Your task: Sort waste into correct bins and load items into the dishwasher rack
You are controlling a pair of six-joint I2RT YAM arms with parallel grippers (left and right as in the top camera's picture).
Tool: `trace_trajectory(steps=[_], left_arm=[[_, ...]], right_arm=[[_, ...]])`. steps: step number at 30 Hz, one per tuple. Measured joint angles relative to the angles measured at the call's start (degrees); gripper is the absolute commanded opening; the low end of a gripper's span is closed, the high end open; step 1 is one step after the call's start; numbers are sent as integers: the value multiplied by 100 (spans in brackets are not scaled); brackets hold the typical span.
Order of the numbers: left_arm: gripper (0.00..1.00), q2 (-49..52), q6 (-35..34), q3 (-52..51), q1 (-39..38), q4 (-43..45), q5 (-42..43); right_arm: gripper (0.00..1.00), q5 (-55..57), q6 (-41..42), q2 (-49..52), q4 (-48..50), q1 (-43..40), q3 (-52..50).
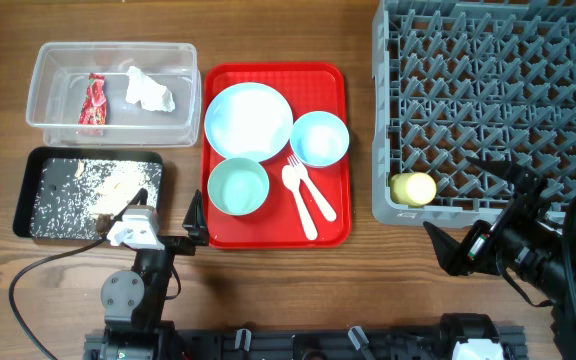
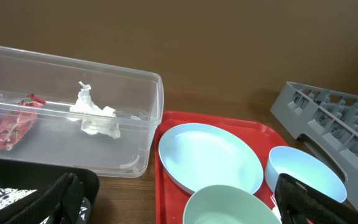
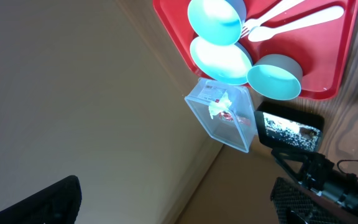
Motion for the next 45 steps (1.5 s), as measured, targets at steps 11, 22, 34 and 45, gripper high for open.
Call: trace_trajectory(steps=[11, 22, 34, 45], left_arm=[[100, 0, 0, 0, 0, 0, -2], [100, 0, 0, 0, 0, 0, -2], [100, 0, 0, 0, 0, -4, -2], [100, 0, 0, 2, 0, -7, -2]], right_arm=[[100, 0, 7, 0, 284, 0, 0], [100, 0, 7, 0, 302, 0, 0], [100, 107, -175, 4, 1117, 0, -9], [100, -1784, -6623, 1043, 4186, 50, 46]])
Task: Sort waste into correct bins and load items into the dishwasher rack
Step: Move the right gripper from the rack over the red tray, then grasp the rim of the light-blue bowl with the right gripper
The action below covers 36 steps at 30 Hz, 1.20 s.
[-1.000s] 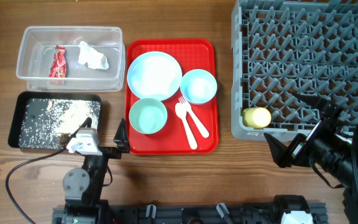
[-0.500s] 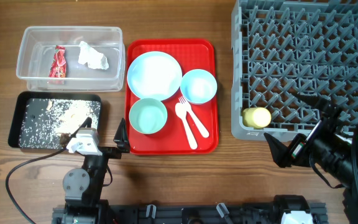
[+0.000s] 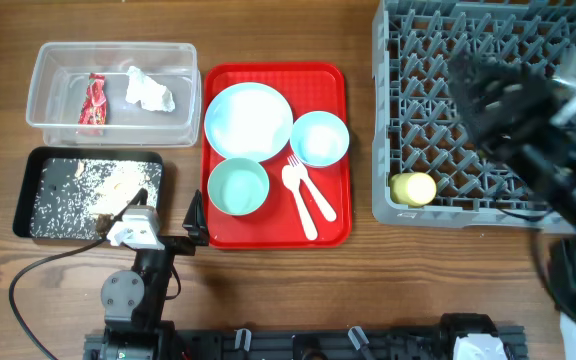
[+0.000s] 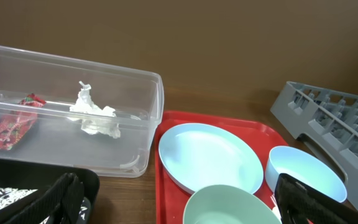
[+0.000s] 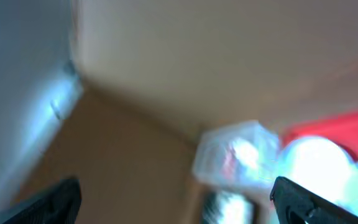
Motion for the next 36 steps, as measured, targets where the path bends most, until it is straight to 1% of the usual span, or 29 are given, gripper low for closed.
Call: trace_trajectory(steps=[4, 8, 9, 11, 13, 16, 17, 19, 21, 23, 25, 30, 32, 33, 34, 36], left_arm=[[100, 0, 0, 0, 0, 0, 0], [100, 0, 0, 0, 0, 0, 0], [100, 0, 0, 0, 0, 0, 0], [100, 0, 0, 0, 0, 0, 0], [100, 0, 0, 0, 0, 0, 0], [100, 0, 0, 0, 0, 0, 0], [100, 0, 0, 0, 0, 0, 0], [100, 0, 0, 0, 0, 0, 0], [100, 0, 0, 0, 0, 0, 0], [100, 0, 0, 0, 0, 0, 0], [100, 0, 0, 0, 0, 0, 0], [100, 0, 0, 0, 0, 0, 0], [100, 0, 0, 0, 0, 0, 0], [100, 0, 0, 0, 0, 0, 0], [100, 0, 0, 0, 0, 0, 0], [100, 0, 0, 0, 0, 0, 0]], right_arm=[[100, -728, -1469, 605, -1172, 42, -11], [100, -1239, -2413, 1128, -1360, 149, -24], [100, -1244, -2590, 1207, -1423, 251, -24], [100, -953, -2979, 1344, -1727, 758, -26], [100, -151, -3189, 1401, -2028, 1510, -26], [100, 1333, -3195, 1482, -2310, 2662, -26], [100, 2017, -3132, 1552, -2385, 3154, -26], [93, 3051, -2975, 1731, -2450, 3823, -26], [86, 3880, -2761, 2006, -2446, 4129, -26], [84, 4280, -2577, 2291, -2439, 4142, -26], [77, 4649, -2354, 2686, -2382, 4070, -26], [73, 5145, -1888, 3633, -2144, 3735, -26], [70, 5272, -1746, 3987, -1939, 3473, -26], [66, 5289, -1698, 4092, -1893, 3355, -26], [60, 5292, -1668, 4183, -1816, 3250, -26], [54, 5254, -1652, 4336, -1729, 3060, -26]])
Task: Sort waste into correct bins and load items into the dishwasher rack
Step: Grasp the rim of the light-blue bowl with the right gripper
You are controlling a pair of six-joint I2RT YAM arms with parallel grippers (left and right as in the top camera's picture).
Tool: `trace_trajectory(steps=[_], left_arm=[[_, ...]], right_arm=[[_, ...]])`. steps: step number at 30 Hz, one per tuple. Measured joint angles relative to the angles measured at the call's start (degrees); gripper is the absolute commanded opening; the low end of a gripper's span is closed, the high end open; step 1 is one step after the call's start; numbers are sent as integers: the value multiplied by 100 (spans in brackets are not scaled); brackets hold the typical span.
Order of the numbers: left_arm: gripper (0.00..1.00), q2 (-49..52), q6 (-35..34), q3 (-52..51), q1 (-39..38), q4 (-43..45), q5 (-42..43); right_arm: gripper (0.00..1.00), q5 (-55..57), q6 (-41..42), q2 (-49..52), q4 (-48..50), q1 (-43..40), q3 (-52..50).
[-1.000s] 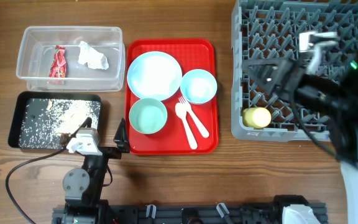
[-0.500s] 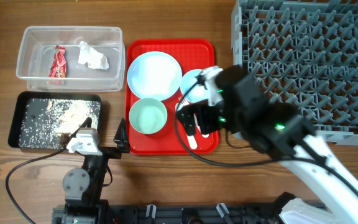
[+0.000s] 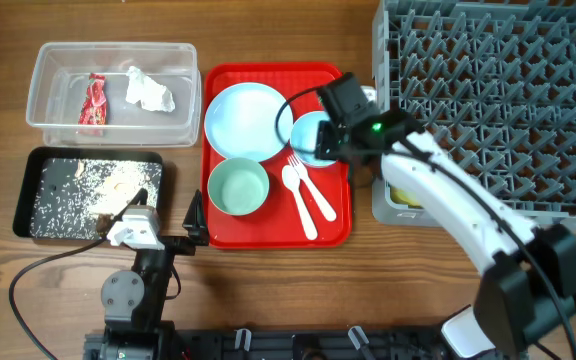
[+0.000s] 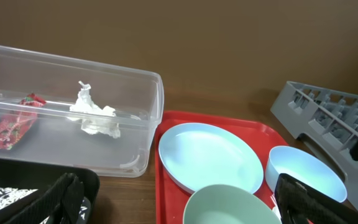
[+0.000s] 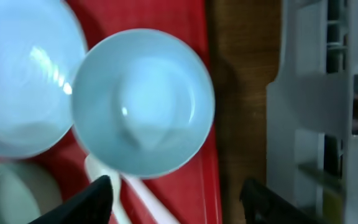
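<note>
On the red tray (image 3: 268, 72) lie a large pale-blue plate (image 3: 246, 120), a small blue bowl (image 3: 313, 142), a green bowl (image 3: 238, 187) and a white fork and spoon (image 3: 306, 200). My right gripper (image 3: 336, 122) hangs open above the small bowl's right side. In the right wrist view the bowl (image 5: 143, 111) lies just ahead of the spread fingers of the right gripper (image 5: 179, 199), which hold nothing. My left gripper (image 4: 179, 205) rests open at the table's front, near the black tray. The grey dishwasher rack (image 3: 488, 90) stands at the right.
A clear bin (image 3: 113, 92) at the back left holds a red wrapper (image 3: 94, 100) and a white tissue (image 3: 148, 90). A black tray (image 3: 88, 192) with white crumbs lies in front of it. A yellow item (image 3: 400, 195) sits in the rack's front left corner, partly under my right arm.
My right gripper was over the dishwasher rack, its view blurred. Now it is open just above the small blue bowl on the tray. The left arm and all objects are unchanged.
My right gripper first hung open at the front right, beside the rack's front edge. Then it was over the rack. Now it reaches left across the rack's corner to the small blue bowl. The left gripper stayed parked and open.
</note>
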Motion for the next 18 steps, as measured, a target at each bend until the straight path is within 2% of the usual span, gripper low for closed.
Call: trace_trajectory(steps=[6, 13, 18], left_arm=[[100, 0, 0, 0, 0, 0, 0], [100, 0, 0, 0, 0, 0, 0], [100, 0, 0, 0, 0, 0, 0]], right_arm=[[52, -308, 63, 555, 229, -354, 0], [38, -361, 184, 909, 251, -337, 0], [39, -374, 221, 909, 313, -337, 0]])
